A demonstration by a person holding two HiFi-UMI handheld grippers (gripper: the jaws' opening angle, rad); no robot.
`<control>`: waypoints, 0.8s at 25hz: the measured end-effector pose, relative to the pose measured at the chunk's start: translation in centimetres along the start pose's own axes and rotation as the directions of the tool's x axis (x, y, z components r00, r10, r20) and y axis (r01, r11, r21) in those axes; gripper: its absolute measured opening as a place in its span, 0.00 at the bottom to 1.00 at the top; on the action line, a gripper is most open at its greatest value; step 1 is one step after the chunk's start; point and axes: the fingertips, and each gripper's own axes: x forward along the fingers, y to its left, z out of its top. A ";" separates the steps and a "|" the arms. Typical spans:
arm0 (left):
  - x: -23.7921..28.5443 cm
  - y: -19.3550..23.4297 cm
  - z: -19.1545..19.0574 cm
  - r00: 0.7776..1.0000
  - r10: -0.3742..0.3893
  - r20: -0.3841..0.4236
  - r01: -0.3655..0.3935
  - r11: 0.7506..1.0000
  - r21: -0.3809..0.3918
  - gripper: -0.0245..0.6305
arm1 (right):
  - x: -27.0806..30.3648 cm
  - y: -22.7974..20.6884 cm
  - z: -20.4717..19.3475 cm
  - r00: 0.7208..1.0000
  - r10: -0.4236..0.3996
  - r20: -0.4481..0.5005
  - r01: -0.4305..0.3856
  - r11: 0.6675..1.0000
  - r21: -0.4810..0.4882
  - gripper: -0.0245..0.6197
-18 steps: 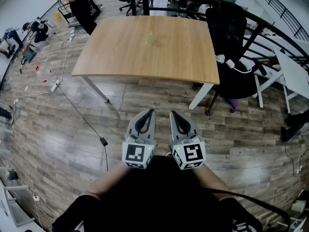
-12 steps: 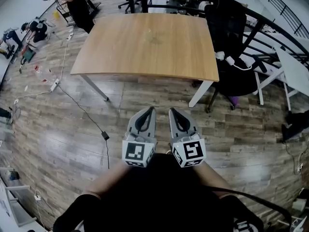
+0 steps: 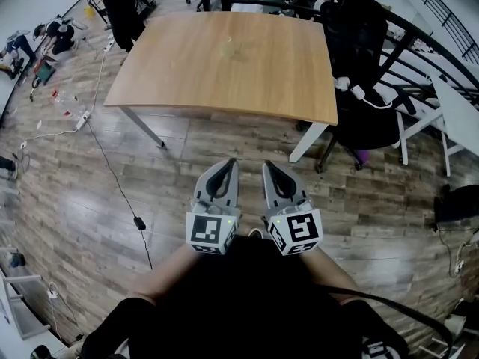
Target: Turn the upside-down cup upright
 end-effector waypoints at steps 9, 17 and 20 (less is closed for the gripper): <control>4.9 2.6 -1.7 1.000 0.014 -0.026 -0.014 1.000 0.000 0.05 | 5.1 -3.8 -1.2 1.000 -0.015 0.000 0.015 1.000 -0.014 0.06; 16.9 13.9 -3.5 1.000 0.000 -0.020 -0.001 0.998 -0.062 0.05 | 20.1 -8.1 -3.5 0.997 -0.050 -0.064 0.049 0.999 -0.007 0.06; 21.9 19.4 -3.8 0.999 -0.015 -0.042 0.012 0.998 -0.060 0.05 | 27.3 -9.4 -3.2 0.994 -0.068 -0.090 0.069 0.998 0.007 0.06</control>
